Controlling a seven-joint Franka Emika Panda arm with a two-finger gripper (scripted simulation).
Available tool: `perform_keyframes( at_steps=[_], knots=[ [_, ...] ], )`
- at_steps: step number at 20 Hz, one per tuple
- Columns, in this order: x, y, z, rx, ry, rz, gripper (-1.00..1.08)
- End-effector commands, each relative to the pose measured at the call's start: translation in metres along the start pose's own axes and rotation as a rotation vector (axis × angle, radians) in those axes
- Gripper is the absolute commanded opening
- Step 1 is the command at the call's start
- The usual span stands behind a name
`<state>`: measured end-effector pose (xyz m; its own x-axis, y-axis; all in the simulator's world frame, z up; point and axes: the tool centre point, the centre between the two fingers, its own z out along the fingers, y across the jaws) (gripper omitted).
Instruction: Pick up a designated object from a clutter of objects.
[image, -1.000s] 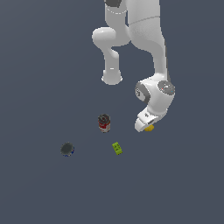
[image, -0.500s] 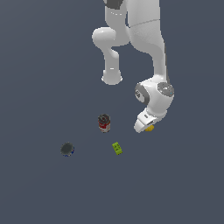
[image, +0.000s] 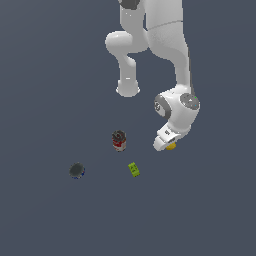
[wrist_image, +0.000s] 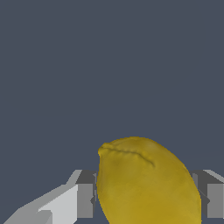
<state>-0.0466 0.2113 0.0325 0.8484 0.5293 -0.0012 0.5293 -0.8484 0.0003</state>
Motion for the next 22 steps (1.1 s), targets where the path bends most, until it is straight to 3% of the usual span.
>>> perform_keyframes(
  at_steps=[1, 10, 22],
  knots=[
    [0.001, 0.001, -0.007, 0.0, 0.002, 0.0, -1.0],
    [0.006, 0.009, -0.062, 0.0, 0.001, -0.001, -1.0],
    [0.019, 0.027, -0.186, 0.002, 0.002, -0.002, -1.0]
  ],
)
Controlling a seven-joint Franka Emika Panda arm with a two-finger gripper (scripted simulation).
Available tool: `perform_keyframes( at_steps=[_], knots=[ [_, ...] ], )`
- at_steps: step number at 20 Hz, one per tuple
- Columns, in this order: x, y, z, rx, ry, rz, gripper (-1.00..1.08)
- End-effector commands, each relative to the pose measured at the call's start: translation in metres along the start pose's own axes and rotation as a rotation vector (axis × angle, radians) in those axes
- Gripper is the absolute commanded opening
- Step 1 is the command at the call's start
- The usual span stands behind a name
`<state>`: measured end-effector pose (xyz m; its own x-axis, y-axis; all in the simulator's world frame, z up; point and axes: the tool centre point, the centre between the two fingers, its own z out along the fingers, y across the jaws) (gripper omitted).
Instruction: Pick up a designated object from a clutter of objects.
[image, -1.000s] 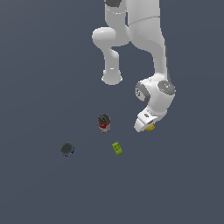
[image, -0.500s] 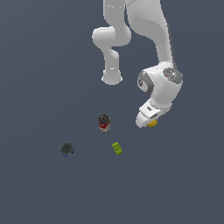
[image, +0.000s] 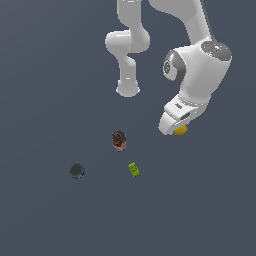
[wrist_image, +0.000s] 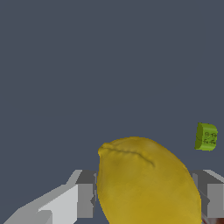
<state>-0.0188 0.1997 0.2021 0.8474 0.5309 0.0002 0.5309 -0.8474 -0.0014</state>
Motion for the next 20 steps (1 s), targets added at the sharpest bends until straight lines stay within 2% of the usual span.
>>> perform_keyframes(
  at_steps=[1, 11, 20],
  knots=[
    [0.003, 0.004, -0.027, 0.001, 0.0, 0.0, -1.0],
    [0.014, 0.019, -0.119, 0.0, 0.0, 0.001, -1.0],
    [0.021, 0.026, -0.157, -0.001, 0.0, 0.002, -1.0]
  ],
)
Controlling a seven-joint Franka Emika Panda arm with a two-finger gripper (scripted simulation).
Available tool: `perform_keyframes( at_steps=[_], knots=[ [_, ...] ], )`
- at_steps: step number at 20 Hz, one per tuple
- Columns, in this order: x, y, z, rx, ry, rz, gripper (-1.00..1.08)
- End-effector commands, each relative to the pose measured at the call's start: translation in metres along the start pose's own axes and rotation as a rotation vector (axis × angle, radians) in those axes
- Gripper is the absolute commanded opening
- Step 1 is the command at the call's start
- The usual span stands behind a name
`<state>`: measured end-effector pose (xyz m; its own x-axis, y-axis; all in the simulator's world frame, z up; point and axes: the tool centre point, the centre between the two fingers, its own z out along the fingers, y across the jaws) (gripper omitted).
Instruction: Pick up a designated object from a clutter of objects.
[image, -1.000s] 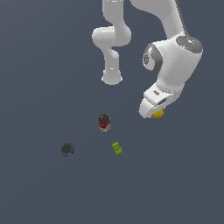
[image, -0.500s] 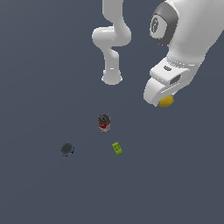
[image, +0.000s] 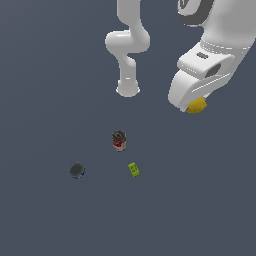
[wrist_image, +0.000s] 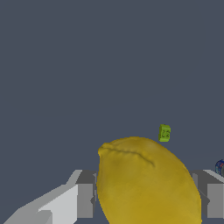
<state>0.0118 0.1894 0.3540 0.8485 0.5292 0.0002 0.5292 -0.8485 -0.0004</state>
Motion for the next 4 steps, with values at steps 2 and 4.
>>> perform_keyframes(
  at_steps=[2, 4],
  knots=[
    [0.0015, 0.0013, -0.0073, 0.0, 0.0, 0.0, -1.0],
    [0.0017, 0.0015, -0.0083, 0.0, 0.0, 0.0, -1.0]
  ],
)
